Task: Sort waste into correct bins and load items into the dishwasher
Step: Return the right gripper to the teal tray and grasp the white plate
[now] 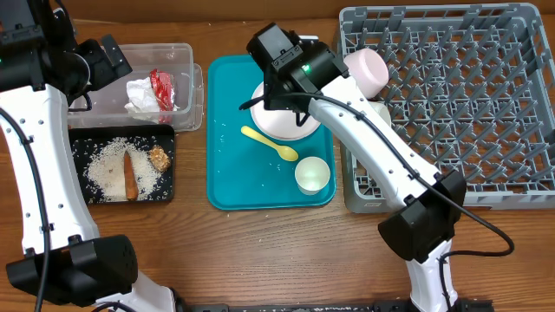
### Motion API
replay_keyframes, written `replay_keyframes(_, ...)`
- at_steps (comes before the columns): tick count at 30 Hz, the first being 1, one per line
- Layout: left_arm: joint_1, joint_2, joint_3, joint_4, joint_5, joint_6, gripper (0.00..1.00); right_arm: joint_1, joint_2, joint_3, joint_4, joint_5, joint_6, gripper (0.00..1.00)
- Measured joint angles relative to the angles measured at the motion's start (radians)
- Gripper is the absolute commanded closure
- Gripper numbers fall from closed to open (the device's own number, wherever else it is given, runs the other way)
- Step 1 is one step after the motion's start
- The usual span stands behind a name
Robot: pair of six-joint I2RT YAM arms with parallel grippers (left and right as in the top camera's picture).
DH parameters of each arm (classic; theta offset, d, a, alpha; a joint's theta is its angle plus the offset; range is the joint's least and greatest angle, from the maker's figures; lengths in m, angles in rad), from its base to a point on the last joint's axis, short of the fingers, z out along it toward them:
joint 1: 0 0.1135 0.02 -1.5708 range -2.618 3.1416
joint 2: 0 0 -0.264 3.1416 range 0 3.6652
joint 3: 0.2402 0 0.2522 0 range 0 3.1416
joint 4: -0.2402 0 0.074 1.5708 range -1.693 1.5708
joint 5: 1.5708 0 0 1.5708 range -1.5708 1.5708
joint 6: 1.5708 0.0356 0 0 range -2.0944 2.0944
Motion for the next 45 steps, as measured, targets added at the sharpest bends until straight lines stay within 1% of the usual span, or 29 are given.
replay_keyframes(7, 0.000, 0.000, 0.000, 0.000, 0.000, 0.000, 0.00, 0.000, 0.085, -0.001, -0.006, -0.189, -0.114, 0.16)
replay_keyframes(9, 0.000, 0.000, 0.000, 0.000, 0.000, 0.000, 0.00, 0.000, 0.104, -0.009, -0.010, -0.229, -0.147, 0.18)
replay_keyframes(10, 0.000, 0.000, 0.000, 0.000, 0.000, 0.000, 0.00, 0.000, 0.106, -0.015, -0.005, -0.239, -0.161, 0.21)
replay_keyframes(12, 0.000, 0.000, 0.000, 0.000, 0.000, 0.000, 0.00, 0.000, 0.107, -0.059, 0.016, -0.292, -0.244, 0.23)
replay_keyframes(15, 0.000, 0.000, 0.000, 0.000, 0.000, 0.000, 0.00, 0.000, 0.107, -0.145, 0.062, -0.327, -0.292, 0.24)
replay_keyframes(17, 0.000, 0.000, 0.000, 0.000, 0.000, 0.000, 0.00, 0.000, 0.108, -0.211, 0.107, -0.340, -0.306, 0.25)
replay_keyframes(19, 0.000, 0.000, 0.000, 0.000, 0.000, 0.000, 0.00, 0.000, 0.112, -0.297, 0.166, -0.362, -0.319, 0.29)
replay_keyframes(21, 0.000, 0.000, 0.000, 0.000, 0.000, 0.000, 0.00, 0.000, 0.113, -0.364, 0.249, -0.381, -0.324, 0.30)
replay_keyframes(26, 0.000, 0.000, 0.000, 0.000, 0.000, 0.000, 0.00, 0.000, 0.113, -0.457, 0.371, -0.386, -0.302, 0.30)
replay_keyframes(30, 0.000, 0.000, 0.000, 0.000, 0.000, 0.000, 0.00, 0.000, 0.106, -0.488, 0.468, -0.382, -0.274, 0.31)
replay_keyframes(32, 0.000, 0.000, 0.000, 0.000, 0.000, 0.000, 0.00, 0.000, 0.102, -0.496, 0.477, -0.380, -0.263, 0.38)
replay_keyframes(33, 0.000, 0.000, 0.000, 0.000, 0.000, 0.000, 0.00, 0.000, 0.102, -0.496, 0.479, -0.377, -0.256, 0.45)
replay_keyframes(35, 0.000, 0.000, 0.000, 0.000, 0.000, 0.000, 0.00, 0.000, 0.102, -0.498, 0.480, -0.374, -0.245, 0.52)
replay_keyframes(37, 0.000, 0.000, 0.000, 0.000, 0.000, 0.000, 0.00, 0.000, 0.102, -0.500, 0.476, -0.372, -0.239, 0.63)
replay_keyframes(42, 0.000, 0.000, 0.000, 0.000, 0.000, 0.000, 0.00, 0.001, 0.102, -0.500, 0.452, -0.377, -0.208, 0.71)
replay_keyframes(44, 0.000, 0.000, 0.000, 0.000, 0.000, 0.000, 0.00, 0.002, 0.102, -0.500, 0.441, -0.389, -0.201, 0.80)
replay_keyframes(45, 0.000, 0.000, 0.000, 0.000, 0.000, 0.000, 0.00, 0.002, 0.102, -0.500, 0.435, -0.397, -0.197, 0.82)
